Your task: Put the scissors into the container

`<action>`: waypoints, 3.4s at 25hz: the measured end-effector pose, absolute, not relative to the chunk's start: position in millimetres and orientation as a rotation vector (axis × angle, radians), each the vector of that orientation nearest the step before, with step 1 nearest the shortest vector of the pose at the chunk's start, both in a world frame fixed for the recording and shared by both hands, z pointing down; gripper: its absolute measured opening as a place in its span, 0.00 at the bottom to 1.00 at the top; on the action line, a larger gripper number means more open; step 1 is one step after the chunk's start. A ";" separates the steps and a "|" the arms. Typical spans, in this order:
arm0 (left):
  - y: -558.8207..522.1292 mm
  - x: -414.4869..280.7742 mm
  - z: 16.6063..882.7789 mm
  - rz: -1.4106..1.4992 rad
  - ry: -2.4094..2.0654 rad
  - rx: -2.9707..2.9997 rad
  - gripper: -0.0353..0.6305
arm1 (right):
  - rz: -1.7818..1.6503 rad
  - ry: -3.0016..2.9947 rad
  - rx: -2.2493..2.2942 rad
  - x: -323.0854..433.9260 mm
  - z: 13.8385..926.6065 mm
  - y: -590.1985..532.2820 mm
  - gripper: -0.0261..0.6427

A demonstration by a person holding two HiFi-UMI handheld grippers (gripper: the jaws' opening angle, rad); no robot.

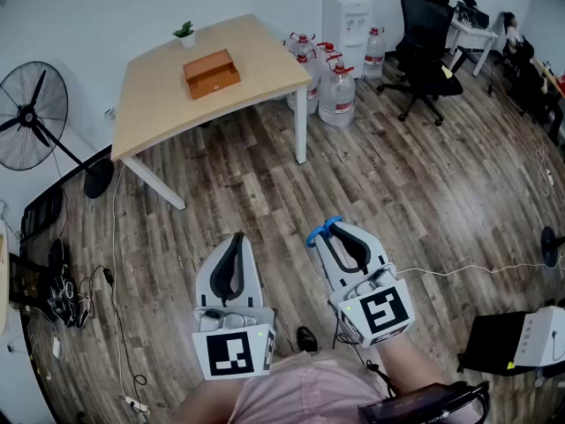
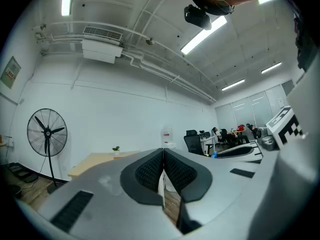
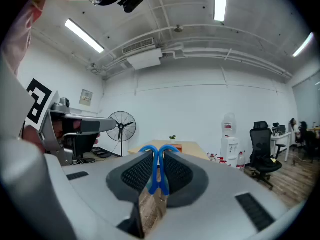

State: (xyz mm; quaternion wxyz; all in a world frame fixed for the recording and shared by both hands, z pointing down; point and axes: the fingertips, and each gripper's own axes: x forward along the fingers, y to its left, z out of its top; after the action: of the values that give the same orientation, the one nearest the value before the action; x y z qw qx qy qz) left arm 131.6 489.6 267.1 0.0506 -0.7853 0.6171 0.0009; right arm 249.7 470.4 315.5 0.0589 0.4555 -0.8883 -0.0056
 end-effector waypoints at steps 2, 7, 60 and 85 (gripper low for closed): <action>489.0 132.1 267.2 0.003 1.880 -2.392 0.07 | -0.027 -2.690 1.387 250.7 315.4 469.8 0.15; 486.1 133.1 263.2 0.017 1.914 -2.378 0.07 | -0.054 -2.717 1.370 255.9 309.2 467.5 0.15; -25.2 -25.6 306.8 -0.089 2.088 -2.351 0.07 | -0.040 -2.743 1.224 96.2 315.8 -71.3 0.15; -208.1 -130.4 275.0 -0.103 2.320 -2.019 0.07 | -0.150 -2.916 0.823 -19.4 288.2 -295.9 0.15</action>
State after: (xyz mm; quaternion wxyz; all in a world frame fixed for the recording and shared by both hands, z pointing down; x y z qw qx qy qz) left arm -130.4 -208.1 275.0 0.0319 -0.6557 0.7536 -0.0336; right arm -19.4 -295.9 288.2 0.0539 0.2709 -0.9598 -0.0495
